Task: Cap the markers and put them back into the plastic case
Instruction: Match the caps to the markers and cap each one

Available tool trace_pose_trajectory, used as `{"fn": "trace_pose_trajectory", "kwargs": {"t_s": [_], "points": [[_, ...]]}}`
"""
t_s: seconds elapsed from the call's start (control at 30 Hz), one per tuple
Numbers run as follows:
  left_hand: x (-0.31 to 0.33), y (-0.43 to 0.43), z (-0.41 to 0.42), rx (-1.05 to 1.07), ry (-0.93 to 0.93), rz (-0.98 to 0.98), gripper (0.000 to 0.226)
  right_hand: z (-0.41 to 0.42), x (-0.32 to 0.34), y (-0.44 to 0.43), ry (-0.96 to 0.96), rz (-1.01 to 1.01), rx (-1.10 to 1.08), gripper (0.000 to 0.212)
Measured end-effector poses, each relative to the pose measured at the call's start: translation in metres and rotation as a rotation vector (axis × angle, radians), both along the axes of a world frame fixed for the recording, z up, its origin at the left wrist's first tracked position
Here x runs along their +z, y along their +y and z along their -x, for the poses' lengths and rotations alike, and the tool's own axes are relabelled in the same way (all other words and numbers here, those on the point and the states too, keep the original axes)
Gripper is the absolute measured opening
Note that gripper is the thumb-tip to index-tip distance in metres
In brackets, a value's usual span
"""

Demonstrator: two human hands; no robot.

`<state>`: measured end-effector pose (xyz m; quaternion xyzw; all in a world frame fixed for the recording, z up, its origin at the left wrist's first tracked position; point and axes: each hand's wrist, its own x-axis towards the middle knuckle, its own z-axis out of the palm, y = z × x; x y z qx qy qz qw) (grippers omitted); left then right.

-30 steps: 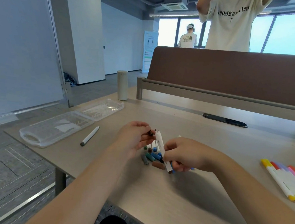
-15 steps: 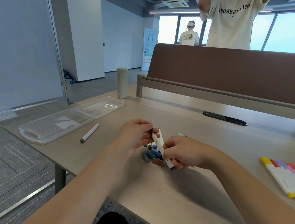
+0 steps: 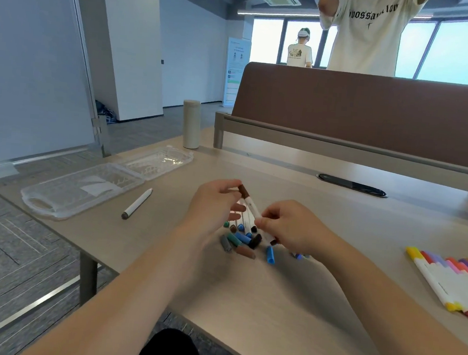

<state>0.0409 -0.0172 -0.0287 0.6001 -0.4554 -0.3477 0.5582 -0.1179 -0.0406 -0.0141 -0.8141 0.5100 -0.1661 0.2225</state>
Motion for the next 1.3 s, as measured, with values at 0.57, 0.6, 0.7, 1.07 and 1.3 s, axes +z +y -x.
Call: {"fn": "trace_pose_trajectory", "kwargs": {"t_s": [0.57, 0.6, 0.7, 1.07, 1.3], "points": [[-0.005, 0.002, -0.001, -0.002, -0.234, -0.04, 0.015, 0.002, -0.015, -0.02, 0.342, 0.1, -0.239, 0.025], [-0.005, 0.002, -0.002, -0.001, -0.24, -0.042, 0.016, -0.002, -0.015, -0.022, 0.321, 0.116, -0.232, 0.026], [-0.008, -0.001, -0.005, -0.009, -0.235, -0.036, 0.016, -0.019, -0.015, -0.031, 0.262, 0.102, -0.215, 0.011], [-0.012, -0.009, -0.017, -0.037, -0.254, -0.016, 0.014, -0.062, -0.005, -0.053, 0.416, 0.049, -0.198, 0.028], [-0.013, -0.011, -0.022, -0.033, -0.28, -0.007, 0.013, -0.069, -0.002, -0.05, 0.479, 0.07, -0.15, 0.032]]}}
